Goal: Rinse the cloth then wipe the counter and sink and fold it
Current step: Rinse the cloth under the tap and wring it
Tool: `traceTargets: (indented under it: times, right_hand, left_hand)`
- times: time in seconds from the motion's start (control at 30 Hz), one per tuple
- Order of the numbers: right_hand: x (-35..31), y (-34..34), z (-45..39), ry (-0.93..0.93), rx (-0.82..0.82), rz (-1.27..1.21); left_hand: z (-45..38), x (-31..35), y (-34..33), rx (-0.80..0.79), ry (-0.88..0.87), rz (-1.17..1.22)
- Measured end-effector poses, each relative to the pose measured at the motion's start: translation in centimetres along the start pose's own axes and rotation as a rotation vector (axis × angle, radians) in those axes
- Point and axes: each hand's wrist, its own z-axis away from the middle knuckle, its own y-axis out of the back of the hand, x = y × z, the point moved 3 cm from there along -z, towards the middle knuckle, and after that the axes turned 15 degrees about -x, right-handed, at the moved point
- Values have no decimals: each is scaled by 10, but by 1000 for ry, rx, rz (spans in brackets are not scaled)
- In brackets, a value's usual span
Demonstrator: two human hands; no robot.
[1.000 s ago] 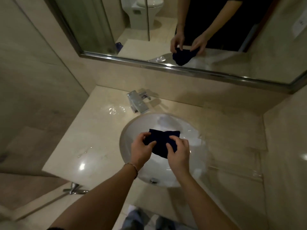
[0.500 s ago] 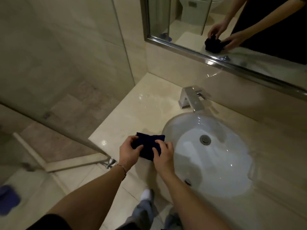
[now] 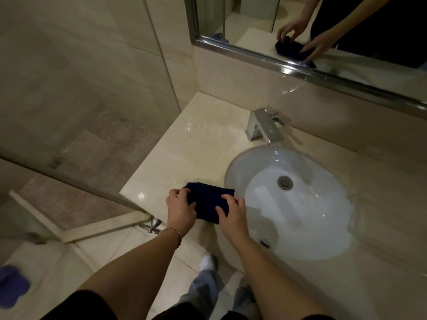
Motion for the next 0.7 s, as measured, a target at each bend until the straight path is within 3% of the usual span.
traceTargets:
  times: [0.17, 0.3, 0.53, 0.7]
  right_hand:
    - [2, 28, 5, 0, 95, 48]
    - [16, 81, 17, -56, 282, 59]
    - [75, 174, 77, -214, 556, 13]
    - [125, 224, 131, -367, 689, 28]
  left_hand:
    - [1, 20, 4, 119, -21, -138]
    - [-6, 70, -11, 130, -201, -289]
    - [11, 174, -107, -168, -490, -387]
    - [42, 223, -185, -319, -604, -495]
